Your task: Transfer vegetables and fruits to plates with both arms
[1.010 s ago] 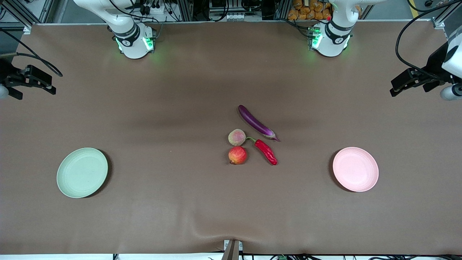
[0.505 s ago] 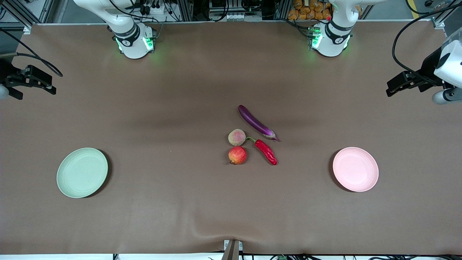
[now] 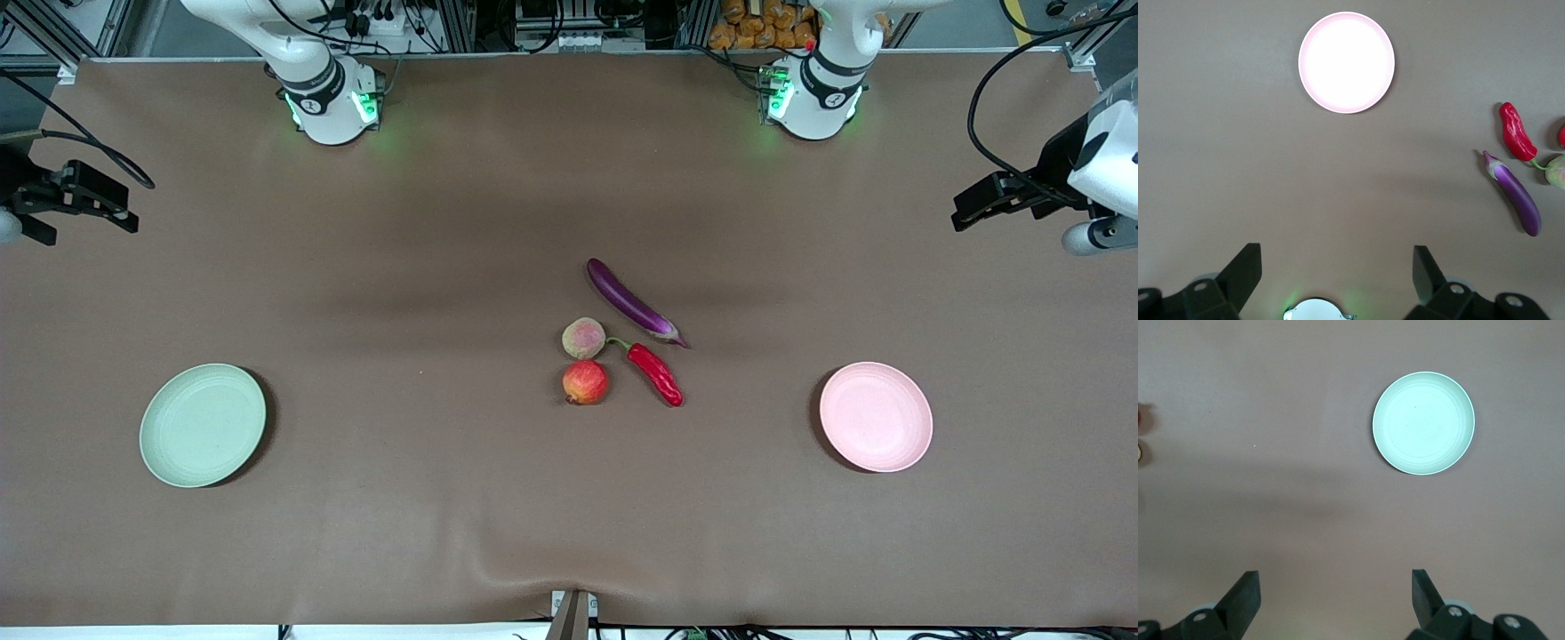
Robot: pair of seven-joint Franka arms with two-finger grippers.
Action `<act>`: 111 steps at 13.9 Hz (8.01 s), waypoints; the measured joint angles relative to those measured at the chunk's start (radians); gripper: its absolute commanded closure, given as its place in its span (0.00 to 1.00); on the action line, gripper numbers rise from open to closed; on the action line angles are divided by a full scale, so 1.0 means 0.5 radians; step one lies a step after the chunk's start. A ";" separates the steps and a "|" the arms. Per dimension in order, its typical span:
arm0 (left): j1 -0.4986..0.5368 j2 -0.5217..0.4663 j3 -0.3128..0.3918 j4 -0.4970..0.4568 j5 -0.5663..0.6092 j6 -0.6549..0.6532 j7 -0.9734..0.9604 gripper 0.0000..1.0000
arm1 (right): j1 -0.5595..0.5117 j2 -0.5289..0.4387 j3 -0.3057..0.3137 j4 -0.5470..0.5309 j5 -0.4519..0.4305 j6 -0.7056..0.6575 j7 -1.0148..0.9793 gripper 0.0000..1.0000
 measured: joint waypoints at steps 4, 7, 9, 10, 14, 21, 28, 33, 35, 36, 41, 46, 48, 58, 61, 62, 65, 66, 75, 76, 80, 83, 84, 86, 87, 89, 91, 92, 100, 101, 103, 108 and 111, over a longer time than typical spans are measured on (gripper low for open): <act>0.004 0.001 0.005 0.000 0.000 -0.002 0.000 0.00 | 0.000 0.000 0.000 -0.001 0.000 0.000 0.000 0.00; 0.005 0.015 0.007 -0.001 0.000 -0.006 0.000 0.00 | 0.000 0.000 0.000 -0.002 0.000 0.000 0.000 0.00; 0.005 0.024 0.007 -0.001 0.000 -0.006 0.000 0.00 | 0.000 0.000 0.000 -0.002 0.000 0.000 0.000 0.00; 0.005 0.027 0.008 -0.001 0.000 -0.007 0.000 0.00 | 0.000 0.000 0.000 -0.002 0.000 0.000 0.000 0.00; 0.004 0.030 0.006 -0.001 0.000 -0.008 0.000 0.00 | 0.000 0.000 0.000 -0.002 0.000 0.000 0.000 0.00; -0.087 0.159 -0.028 -0.006 -0.079 -0.008 -0.273 0.00 | 0.000 0.000 0.000 -0.003 0.000 0.000 0.000 0.00; -0.502 0.540 -0.059 -0.008 -0.265 0.455 -1.205 0.00 | 0.000 0.001 0.000 -0.005 0.003 0.000 0.000 0.00; -0.811 0.982 -0.054 0.131 -0.207 0.884 -1.897 0.00 | 0.000 0.001 0.000 -0.006 0.006 0.000 0.000 0.00; -0.858 1.142 -0.051 0.184 -0.152 1.075 -2.078 0.00 | 0.000 0.001 0.000 -0.006 0.007 0.000 0.000 0.00; -0.877 1.207 -0.051 0.199 -0.137 1.170 -2.133 0.00 | 0.000 0.001 0.000 -0.006 0.007 0.000 0.000 0.00; -0.918 1.370 -0.041 0.231 -0.037 1.366 -2.265 0.00 | 0.000 0.001 0.000 -0.006 0.008 0.000 0.000 0.00; -0.941 1.444 -0.040 0.232 0.033 1.417 -2.300 0.00 | 0.000 0.001 -0.001 -0.006 0.008 0.000 0.000 0.00; -0.946 1.498 -0.039 0.231 0.070 1.459 -2.351 0.00 | 0.000 0.001 -0.001 -0.006 0.008 0.000 0.000 0.00; -1.023 1.700 -0.036 0.229 0.191 1.523 -2.520 0.00 | 0.000 0.005 -0.001 -0.006 0.009 0.000 0.000 0.00; -1.042 1.725 -0.036 0.229 0.260 1.538 -2.644 0.18 | 0.000 0.013 0.000 -0.006 0.009 0.000 0.000 0.00; -1.046 1.725 -0.036 0.231 0.277 1.538 -2.675 0.56 | 0.000 0.014 0.000 -0.006 0.009 0.000 0.000 0.00; -1.046 1.725 -0.035 0.236 0.285 1.539 -2.683 1.00 | 0.000 0.021 -0.001 -0.006 0.009 0.001 -0.001 0.00; -1.046 1.724 -0.035 0.239 0.285 1.539 -2.683 1.00 | 0.000 0.042 0.000 -0.007 0.009 0.001 -0.001 0.00; -0.846 1.438 -0.021 0.301 0.288 1.233 -2.553 1.00 | 0.075 0.353 0.017 0.031 0.059 0.180 -0.002 0.00; -0.787 1.365 -0.021 0.301 0.288 1.136 -2.474 1.00 | 0.112 0.387 0.018 0.032 0.110 0.252 0.028 0.00; -0.468 1.222 -0.020 0.263 0.288 0.932 -2.005 1.00 | 0.228 0.637 0.021 0.032 0.351 0.483 0.489 0.00; -0.220 1.222 -0.023 0.203 0.288 0.932 -1.630 1.00 | 0.391 0.801 0.028 0.032 0.568 0.659 1.028 0.00; -0.155 1.222 -0.023 0.188 0.288 0.933 -1.535 1.00 | 0.463 0.849 0.030 0.032 0.619 0.731 1.209 0.00; -0.037 1.224 -0.022 0.171 0.288 0.944 -1.356 1.00 | 0.621 0.952 0.035 0.031 0.650 0.900 1.584 0.00; 0.025 1.227 -0.022 0.166 0.288 0.954 -1.250 1.00 | 0.715 1.017 0.037 0.029 0.653 1.019 1.781 0.00; 0.127 1.233 -0.023 0.158 0.288 0.978 -1.065 1.00 | 0.884 1.151 0.038 0.028 0.653 1.246 2.067 0.00; 0.184 1.252 -0.024 0.146 0.288 1.066 -0.972 1.00 | 0.996 1.268 0.037 0.029 0.653 1.406 2.230 0.00; 0.192 1.276 -0.024 0.133 0.288 1.136 -0.959 1.00 | 1.028 1.309 0.037 0.030 0.653 1.463 2.285 0.00; 0.238 1.404 -0.020 -0.161 0.307 1.616 -0.923 1.00 | 1.308 1.415 0.039 0.047 0.655 1.606 2.439 0.00; 0.254 1.404 -0.020 -0.197 0.340 1.654 -0.915 1.00 | 1.353 1.431 0.038 0.048 0.655 1.641 2.453 0.00; 0.272 1.400 -0.021 -0.250 0.375 1.703 -0.911 0.66 | 1.419 1.484 0.037 0.049 0.655 1.725 2.455 0.00; 0.272 1.358 -0.026 -0.271 0.379 1.709 -0.910 0.00 | 1.465 1.599 0.037 0.061 0.655 1.891 2.464 0.00; 0.272 1.258 -0.035 -0.273 0.379 1.587 -0.910 0.00 | 1.492 1.635 0.037 0.087 0.654 1.893 2.466 0.00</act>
